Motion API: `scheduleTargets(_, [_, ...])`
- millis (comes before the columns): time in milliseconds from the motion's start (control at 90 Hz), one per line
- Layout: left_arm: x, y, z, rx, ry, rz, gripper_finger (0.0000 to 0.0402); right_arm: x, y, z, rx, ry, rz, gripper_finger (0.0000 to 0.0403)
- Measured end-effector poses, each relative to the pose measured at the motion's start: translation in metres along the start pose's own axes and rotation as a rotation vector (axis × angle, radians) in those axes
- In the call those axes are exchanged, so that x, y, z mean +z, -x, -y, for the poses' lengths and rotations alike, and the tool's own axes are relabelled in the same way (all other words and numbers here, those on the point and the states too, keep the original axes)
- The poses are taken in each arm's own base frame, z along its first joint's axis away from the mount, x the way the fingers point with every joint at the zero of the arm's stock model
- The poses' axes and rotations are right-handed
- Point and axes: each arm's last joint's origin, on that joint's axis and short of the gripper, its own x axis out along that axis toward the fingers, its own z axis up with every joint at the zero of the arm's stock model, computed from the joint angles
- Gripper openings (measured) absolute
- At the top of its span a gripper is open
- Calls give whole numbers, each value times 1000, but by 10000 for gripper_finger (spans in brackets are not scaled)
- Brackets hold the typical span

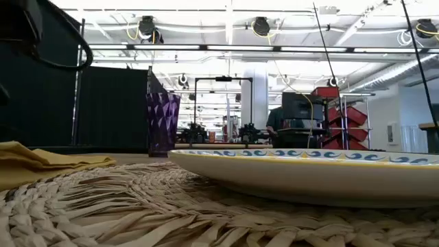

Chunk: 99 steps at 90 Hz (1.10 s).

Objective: Set table place
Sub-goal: Fold the yellow table napkin

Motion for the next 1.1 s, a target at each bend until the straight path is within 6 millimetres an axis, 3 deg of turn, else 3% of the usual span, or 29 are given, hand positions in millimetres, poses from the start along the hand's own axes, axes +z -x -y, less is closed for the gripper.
scheduleTargets(1100, [16, -8, -18, -21, 62, -386, 60, 1, 0, -1, 10, 17, 6, 166])
